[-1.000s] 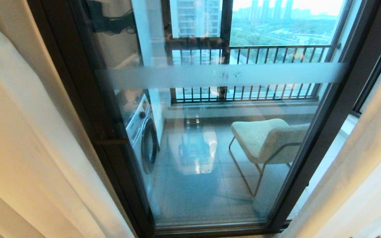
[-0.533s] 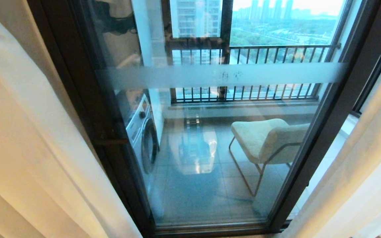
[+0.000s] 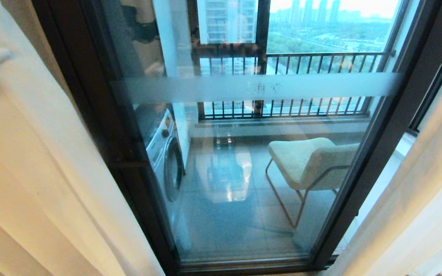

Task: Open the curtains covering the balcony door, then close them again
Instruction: Close the inner curtains on both sides

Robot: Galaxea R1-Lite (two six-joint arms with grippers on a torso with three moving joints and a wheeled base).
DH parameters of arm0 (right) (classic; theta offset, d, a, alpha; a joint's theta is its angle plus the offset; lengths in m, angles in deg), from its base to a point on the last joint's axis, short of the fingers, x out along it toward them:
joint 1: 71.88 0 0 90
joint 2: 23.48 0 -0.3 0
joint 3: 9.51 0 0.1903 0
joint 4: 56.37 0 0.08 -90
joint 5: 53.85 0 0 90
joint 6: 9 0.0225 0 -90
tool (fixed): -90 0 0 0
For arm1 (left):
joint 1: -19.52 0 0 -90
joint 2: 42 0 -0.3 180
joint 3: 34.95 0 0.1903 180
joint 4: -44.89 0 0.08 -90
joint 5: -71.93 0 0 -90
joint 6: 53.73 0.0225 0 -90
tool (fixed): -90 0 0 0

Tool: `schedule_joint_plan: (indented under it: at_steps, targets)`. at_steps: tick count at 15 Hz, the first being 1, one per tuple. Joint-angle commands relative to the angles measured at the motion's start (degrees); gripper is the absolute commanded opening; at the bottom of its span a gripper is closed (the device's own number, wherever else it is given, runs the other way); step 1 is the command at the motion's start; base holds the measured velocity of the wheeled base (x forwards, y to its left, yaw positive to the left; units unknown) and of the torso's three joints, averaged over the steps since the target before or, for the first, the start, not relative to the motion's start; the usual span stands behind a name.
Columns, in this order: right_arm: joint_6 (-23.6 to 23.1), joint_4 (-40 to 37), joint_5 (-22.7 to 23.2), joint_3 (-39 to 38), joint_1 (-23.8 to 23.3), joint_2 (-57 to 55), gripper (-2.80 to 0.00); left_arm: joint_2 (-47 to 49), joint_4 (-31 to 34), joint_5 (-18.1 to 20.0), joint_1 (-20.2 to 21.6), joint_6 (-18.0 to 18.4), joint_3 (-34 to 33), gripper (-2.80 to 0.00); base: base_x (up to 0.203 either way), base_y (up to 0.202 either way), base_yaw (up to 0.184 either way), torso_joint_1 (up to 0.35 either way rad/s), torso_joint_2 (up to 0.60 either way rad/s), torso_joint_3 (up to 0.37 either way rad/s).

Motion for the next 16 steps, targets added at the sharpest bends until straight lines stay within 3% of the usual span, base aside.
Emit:
schedule_joint_plan:
  at_steps: [1, 6, 16]
  targets:
    - [-0.05, 0.0, 0.04, 0.0, 0.0, -0.07, -2.8, -0.62, -0.17, 0.24, -3.2, -0.15, -0.3, -2.8, 0.0, 0.0, 0.0, 0.0, 0.0, 0.0]
    - [-0.05, 0.0, 0.04, 0.0, 0.0, -0.07, -2.8, -0.31, -0.1, 0.15, -12.17, -0.27, -0.35, -2.8, 0.0, 0.0, 0.0, 0.0, 0.0, 0.0]
    - [-0.05, 0.0, 0.04, 0.0, 0.0, -0.07, -2.8, 0.57, -0.17, 0.06, -14.42, -0.1, -0.36, -2.8, 0.0, 0.0, 0.0, 0.0, 0.0, 0.0]
